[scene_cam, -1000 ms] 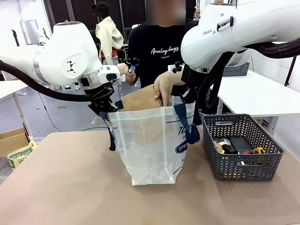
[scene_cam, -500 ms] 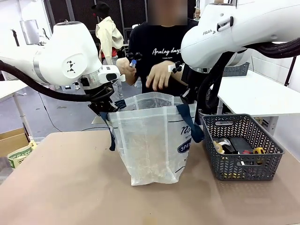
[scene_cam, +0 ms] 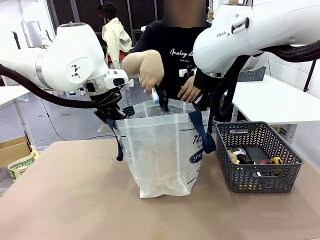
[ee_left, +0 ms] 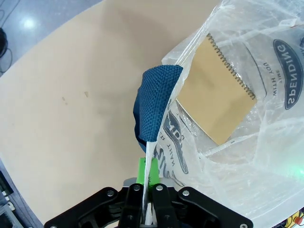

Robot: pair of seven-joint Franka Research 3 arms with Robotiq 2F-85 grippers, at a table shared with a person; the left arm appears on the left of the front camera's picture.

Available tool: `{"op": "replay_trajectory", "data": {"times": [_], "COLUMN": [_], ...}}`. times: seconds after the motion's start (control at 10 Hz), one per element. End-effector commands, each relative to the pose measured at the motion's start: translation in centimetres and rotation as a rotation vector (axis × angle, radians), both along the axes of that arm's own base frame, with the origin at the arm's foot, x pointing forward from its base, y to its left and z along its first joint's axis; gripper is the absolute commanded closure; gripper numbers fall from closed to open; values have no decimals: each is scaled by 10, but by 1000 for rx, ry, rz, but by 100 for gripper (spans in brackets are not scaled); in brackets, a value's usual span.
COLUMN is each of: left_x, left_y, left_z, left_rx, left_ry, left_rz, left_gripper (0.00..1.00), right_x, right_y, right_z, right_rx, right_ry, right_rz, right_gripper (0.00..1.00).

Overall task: Transfer purchased items from the store into the shopping bag.
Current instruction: Move the Reusable shopping bag to the right side of the table.

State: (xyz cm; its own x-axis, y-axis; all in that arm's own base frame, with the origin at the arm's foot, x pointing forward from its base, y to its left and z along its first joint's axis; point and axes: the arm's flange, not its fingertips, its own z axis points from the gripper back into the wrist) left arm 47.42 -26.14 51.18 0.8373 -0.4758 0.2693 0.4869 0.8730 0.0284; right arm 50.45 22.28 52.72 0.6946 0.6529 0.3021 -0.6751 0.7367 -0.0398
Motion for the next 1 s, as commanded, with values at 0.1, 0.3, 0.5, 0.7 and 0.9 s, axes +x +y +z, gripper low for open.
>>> {"op": "replay_trajectory", "data": {"times": [0.1,0.3,0.5,0.7,0.9], "left_x": [0,0,0,0,0], "left_y": [1,1,1,1,1], "left_z": [-1,-1,-1,-1,-1], "left_rx": [1,1,1,1,1], "left_ry": [1,1,1,1,1], "left_rz": [3,3,3,3,3], "left_gripper": [100,100,100,100,100], "right_x": [0,0,0,0,0], "right_y": [-1,-1,-1,-1,-1], "right_z": [-2,-2,-2,-2,-2], "right_rx": [-1,-1,-1,-1,-1], "right_ry": [2,2,2,2,2], "right_rz": [-1,-1,-1,-1,-1], "right_gripper": [100,100,100,100,100]}}
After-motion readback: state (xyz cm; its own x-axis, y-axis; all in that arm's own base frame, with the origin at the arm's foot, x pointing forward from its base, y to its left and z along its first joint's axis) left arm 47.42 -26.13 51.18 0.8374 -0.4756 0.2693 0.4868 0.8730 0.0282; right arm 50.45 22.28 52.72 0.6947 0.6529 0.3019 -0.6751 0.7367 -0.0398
